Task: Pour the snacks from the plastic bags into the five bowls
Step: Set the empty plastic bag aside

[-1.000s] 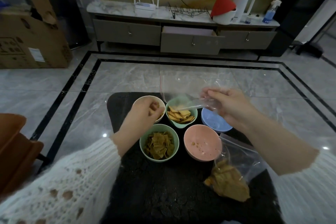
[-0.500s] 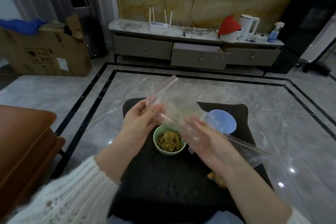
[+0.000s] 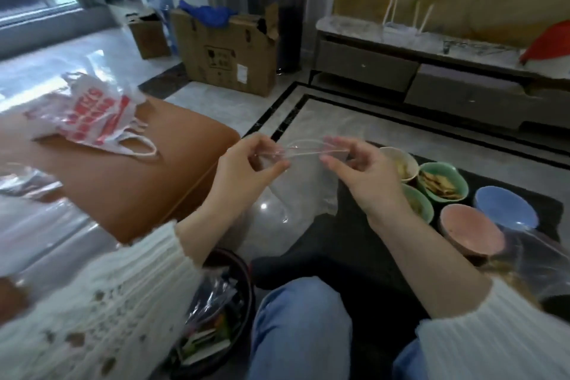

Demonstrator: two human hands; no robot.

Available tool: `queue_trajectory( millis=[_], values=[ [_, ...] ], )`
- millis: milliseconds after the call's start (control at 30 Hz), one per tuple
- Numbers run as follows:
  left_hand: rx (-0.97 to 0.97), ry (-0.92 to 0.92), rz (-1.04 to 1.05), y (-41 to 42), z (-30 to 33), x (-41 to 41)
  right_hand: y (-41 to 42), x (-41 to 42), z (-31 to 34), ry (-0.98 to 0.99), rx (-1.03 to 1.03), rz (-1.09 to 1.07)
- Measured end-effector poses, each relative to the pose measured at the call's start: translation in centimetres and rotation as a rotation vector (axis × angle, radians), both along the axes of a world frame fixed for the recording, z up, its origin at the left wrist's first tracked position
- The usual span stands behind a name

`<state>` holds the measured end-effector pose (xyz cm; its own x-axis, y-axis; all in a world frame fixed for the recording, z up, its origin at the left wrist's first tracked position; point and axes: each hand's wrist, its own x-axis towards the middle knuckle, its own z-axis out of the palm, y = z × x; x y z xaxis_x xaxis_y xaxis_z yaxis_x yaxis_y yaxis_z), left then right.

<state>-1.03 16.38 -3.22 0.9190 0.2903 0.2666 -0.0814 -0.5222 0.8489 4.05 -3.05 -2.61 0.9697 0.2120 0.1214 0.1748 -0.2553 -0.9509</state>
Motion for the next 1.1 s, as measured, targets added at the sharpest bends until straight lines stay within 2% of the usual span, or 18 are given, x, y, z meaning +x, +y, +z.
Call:
queue_trajectory(
  millis=[100,233,433,500,600,667,867,1100],
  values=[
    [0.062,0.001,0.08,3.2,-1.0,-3.0,3.8,-0.8,-0.9,-0.021,-0.03,0.083],
    [0.171,0.038,0.191,6.4,-3.4,-7.4,8.1,-2.0,-3.0,0.047,-0.098,0.2],
    [0.129,0.155,0.301,8.6,-8.7,-13.9,12.6,-3.8,-8.6,0.23,-0.177,0.411],
    [0.09,0.22,0.391,9.1,-11.7,-15.9,13.4,-4.9,-10.2,0.325,-0.274,0.544],
    [0.051,0.31,0.489,8.8,-16.8,-17.9,13.8,-6.1,-12.9,0.437,-0.563,0.782],
    [0.022,0.358,0.543,8.4,-19.7,-18.5,14.0,-7.0,-14.6,0.499,-0.668,0.864],
    [-0.005,0.48,0.548,7.0,-25.6,-18.8,13.1,-8.2,-16.6,0.567,-0.639,0.818],
    [0.054,0.576,0.521,6.9,-28.3,-19.7,12.8,-7.9,-18.4,0.561,-0.517,0.634]
  ],
)
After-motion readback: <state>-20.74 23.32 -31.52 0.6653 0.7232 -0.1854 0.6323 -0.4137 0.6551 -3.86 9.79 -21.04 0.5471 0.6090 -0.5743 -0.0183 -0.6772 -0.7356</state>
